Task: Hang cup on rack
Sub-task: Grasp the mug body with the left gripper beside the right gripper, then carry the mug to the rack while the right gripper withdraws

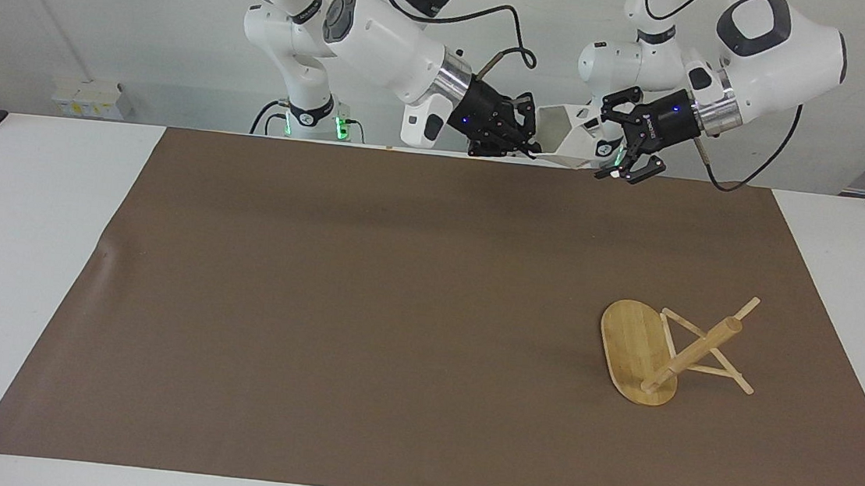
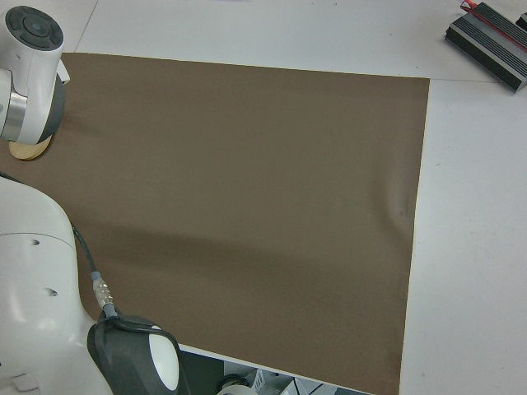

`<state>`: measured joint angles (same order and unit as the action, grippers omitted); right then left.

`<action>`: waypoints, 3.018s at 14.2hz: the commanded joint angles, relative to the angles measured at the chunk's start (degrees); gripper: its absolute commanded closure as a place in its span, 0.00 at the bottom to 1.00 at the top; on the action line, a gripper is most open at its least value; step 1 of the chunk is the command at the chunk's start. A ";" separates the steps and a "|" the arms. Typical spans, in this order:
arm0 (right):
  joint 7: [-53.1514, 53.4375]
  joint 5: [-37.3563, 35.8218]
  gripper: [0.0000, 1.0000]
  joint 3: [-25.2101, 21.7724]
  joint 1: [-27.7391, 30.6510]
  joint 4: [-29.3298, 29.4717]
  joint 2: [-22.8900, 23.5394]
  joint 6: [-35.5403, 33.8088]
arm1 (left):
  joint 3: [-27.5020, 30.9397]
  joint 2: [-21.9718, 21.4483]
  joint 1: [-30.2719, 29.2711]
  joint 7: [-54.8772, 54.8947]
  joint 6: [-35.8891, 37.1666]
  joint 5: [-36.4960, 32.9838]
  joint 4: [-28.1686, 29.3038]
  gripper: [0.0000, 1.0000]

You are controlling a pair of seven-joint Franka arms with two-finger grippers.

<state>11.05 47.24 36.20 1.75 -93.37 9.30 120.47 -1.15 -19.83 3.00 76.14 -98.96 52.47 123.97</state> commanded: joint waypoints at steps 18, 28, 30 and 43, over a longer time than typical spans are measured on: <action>-0.42 -2.06 1.00 0.89 0.71 -1.12 -0.24 1.26 | -2.72 0.58 3.07 -1.35 -7.74 2.55 -0.75 0.44; -0.68 -2.06 0.90 0.89 0.71 -1.12 -0.24 1.34 | -2.54 0.49 2.89 -6.62 -6.50 2.37 -0.66 1.00; -0.25 -2.06 0.68 0.89 0.71 -1.12 -0.24 1.34 | -2.54 0.49 2.80 -7.23 -7.03 1.94 -0.48 1.00; -0.95 -16.44 0.00 -4.98 1.06 -1.03 -0.07 9.52 | -3.33 0.67 2.89 -29.60 -18.35 -14.93 2.06 1.00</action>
<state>11.03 35.12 33.22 2.03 -93.97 9.48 129.40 -4.35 -18.76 5.22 54.75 -113.12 39.76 124.43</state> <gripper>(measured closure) 0.000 0.313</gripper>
